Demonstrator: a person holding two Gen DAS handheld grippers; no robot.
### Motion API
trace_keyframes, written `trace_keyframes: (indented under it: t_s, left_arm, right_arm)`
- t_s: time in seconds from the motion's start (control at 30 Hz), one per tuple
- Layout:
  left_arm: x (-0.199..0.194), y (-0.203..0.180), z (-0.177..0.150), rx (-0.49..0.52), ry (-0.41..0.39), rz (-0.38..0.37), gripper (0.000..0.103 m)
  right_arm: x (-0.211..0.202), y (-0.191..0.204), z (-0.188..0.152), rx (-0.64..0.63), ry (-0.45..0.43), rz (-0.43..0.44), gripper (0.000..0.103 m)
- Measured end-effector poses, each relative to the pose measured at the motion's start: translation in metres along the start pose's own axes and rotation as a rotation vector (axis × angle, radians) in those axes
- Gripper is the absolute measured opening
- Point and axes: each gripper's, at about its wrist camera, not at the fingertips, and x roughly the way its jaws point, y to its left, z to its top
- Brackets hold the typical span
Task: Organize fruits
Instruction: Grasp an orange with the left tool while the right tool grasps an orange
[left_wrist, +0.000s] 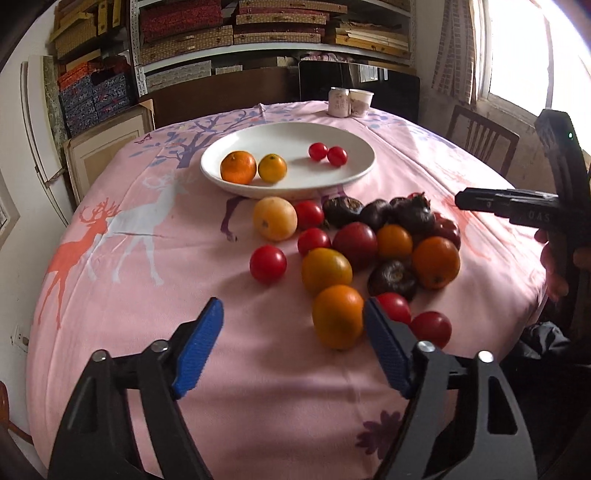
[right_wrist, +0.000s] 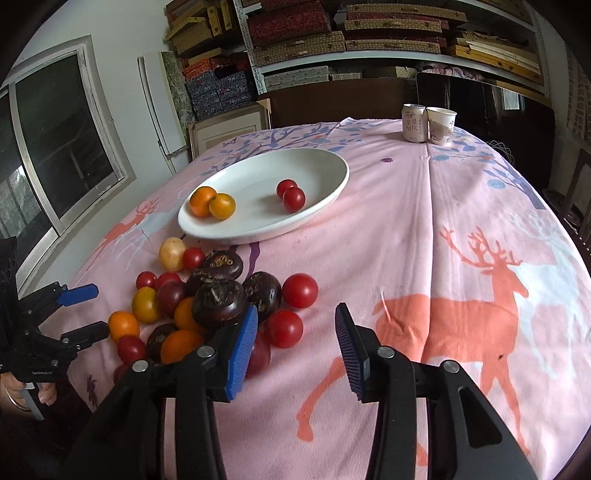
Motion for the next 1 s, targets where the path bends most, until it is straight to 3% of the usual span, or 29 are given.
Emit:
trace_keyframes:
  t_s: [0.1,0.17,0.27,0.33,0.4,0.43,0.47,0.5,0.57,0.8,1.0]
  left_arm:
    - [0.004,-0.002,-0.005,-0.036,0.005,-0.053,0.058]
    - [0.007,-0.01,-0.006,-0.029,-0.001,-0.065,0.045]
    - [0.016,-0.014,-0.007,-0.032,-0.01,-0.061,0.047]
    - [0.026,-0.009,-0.009,-0.083,0.001,-0.054,0.06]
    - [0.031,-0.006,-0.011,-0.115,0.0,-0.073,0.061]
    - [0.03,-0.007,-0.011,-0.105,-0.002,-0.071,0.057]
    - [0.029,-0.008,-0.011,-0.097,-0.007,-0.1,0.039]
    - [0.026,-0.009,-0.01,-0.094,-0.011,-0.131,0.035]
    - [0.022,-0.013,-0.011,-0.073,-0.023,-0.075,0.034]
    - [0.011,0.004,-0.012,-0.122,-0.028,-0.063,0.034]
    - [0.013,0.009,-0.015,-0.134,-0.013,-0.01,0.034]
  right_arm:
    - [-0.002,0.0,-0.005,0.001,0.007,-0.007,0.044]
    - [-0.005,0.0,-0.01,0.022,0.015,0.015,0.044]
    - [-0.012,0.004,-0.018,0.012,0.012,0.022,0.044]
    - [-0.015,0.008,-0.022,-0.005,0.014,0.032,0.044]
    - [-0.017,0.014,-0.027,-0.039,0.018,0.034,0.044]
    - [-0.018,0.019,-0.03,-0.064,0.018,0.033,0.044]
    - [-0.019,0.024,-0.032,-0.09,0.014,0.035,0.043]
    - [-0.021,0.03,-0.034,-0.115,0.011,0.044,0.043]
    - [-0.023,0.042,-0.037,-0.163,0.005,0.056,0.043]
    - [-0.022,0.07,-0.042,-0.233,0.021,0.136,0.043]
    - [0.003,0.074,-0.036,-0.202,0.05,0.114,0.042]
